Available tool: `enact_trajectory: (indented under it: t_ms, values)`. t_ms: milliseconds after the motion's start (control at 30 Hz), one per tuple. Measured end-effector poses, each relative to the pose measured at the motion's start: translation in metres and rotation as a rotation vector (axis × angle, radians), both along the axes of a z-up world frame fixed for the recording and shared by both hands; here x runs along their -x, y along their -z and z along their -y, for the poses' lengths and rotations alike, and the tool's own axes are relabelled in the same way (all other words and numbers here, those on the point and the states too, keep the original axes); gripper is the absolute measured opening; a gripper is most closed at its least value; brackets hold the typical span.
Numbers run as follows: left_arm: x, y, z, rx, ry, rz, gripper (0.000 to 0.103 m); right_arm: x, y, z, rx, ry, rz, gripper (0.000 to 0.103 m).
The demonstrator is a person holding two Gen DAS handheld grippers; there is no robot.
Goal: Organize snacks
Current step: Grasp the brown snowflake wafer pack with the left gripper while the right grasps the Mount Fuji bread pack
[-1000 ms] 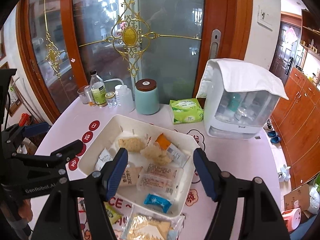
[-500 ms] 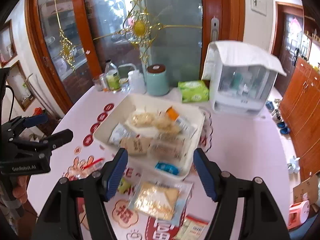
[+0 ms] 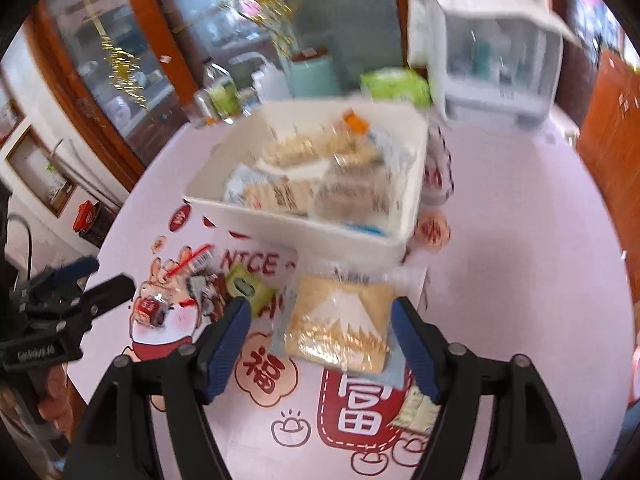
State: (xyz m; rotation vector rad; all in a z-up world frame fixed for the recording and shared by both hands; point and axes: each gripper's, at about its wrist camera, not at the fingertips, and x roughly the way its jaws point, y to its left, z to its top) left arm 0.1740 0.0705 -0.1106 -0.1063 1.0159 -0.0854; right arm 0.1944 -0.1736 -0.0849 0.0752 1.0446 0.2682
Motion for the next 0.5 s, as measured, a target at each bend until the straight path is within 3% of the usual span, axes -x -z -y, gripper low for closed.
enact_trajectory:
  t_ms: [200, 500]
  values:
    - [-0.012, 0.066, -0.016, 0.026, -0.086, -0.105, 0.099, -0.01, 0.047, -0.004, 0.013, 0.05, -0.044, 0.099]
    - [-0.036, 0.136, -0.021, 0.034, -0.157, -0.209, 0.095, -0.034, 0.113, -0.024, 0.082, 0.082, -0.106, 0.103]
